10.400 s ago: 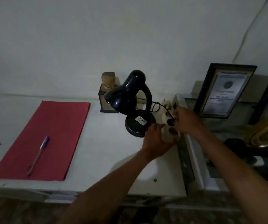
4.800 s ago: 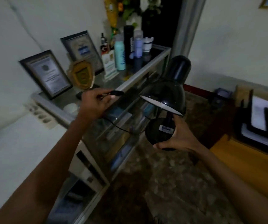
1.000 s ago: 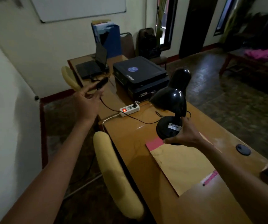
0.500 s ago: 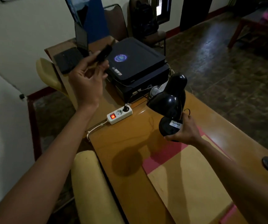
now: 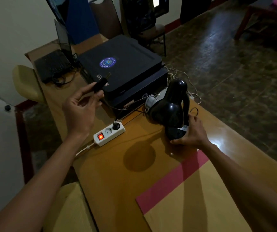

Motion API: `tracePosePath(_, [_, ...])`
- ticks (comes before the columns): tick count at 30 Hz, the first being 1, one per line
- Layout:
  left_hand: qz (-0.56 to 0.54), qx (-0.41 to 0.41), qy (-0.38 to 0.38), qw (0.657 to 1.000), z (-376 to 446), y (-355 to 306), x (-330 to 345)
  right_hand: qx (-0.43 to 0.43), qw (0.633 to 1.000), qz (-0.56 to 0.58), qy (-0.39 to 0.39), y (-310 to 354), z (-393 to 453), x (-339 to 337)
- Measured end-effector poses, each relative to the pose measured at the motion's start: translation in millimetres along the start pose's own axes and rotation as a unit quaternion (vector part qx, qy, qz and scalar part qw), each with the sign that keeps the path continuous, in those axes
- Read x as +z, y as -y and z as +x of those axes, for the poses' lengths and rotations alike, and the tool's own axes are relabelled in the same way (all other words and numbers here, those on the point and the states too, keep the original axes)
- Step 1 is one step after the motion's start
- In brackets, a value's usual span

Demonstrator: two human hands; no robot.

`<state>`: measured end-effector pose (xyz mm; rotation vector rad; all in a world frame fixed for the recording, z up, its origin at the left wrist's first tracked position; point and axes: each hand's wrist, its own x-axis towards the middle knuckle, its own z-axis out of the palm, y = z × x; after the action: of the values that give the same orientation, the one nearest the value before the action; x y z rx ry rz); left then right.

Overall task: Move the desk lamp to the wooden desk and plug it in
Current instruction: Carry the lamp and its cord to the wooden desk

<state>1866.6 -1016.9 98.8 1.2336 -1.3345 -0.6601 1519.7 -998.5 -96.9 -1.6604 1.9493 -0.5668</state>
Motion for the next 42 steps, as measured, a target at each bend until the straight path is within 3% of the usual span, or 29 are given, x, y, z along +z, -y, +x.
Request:
tracePosePath(7, [-0.013,-0.005,0.040,0.999,2,8,7,0.017,0.999,0.000,-0.039,-24,-4,6])
tracePosePath(15, [0.037,-0.038,0.059,0.997,-2,30,5,0.024,0.999,0.005,-0.031,-30,10,5])
tracePosePath(26, [0.086,-0.078,0.046,0.992,-26,47,-10,0.083,0.995,0.020,-0.041,-24,2,18])
tracePosePath(36, [0.074,-0.173,0.070,0.980,-63,47,-31,0.158,0.971,0.133,-0.118,38,-58,47])
tracePosePath(39, [0.056,-0.203,0.104,0.972,-75,44,-40,0.161,0.974,0.150,-0.051,67,-77,44])
tracePosePath(42, [0.030,-0.228,0.119,0.966,-85,44,-48,0.107,0.979,0.174,-0.009,117,-106,37])
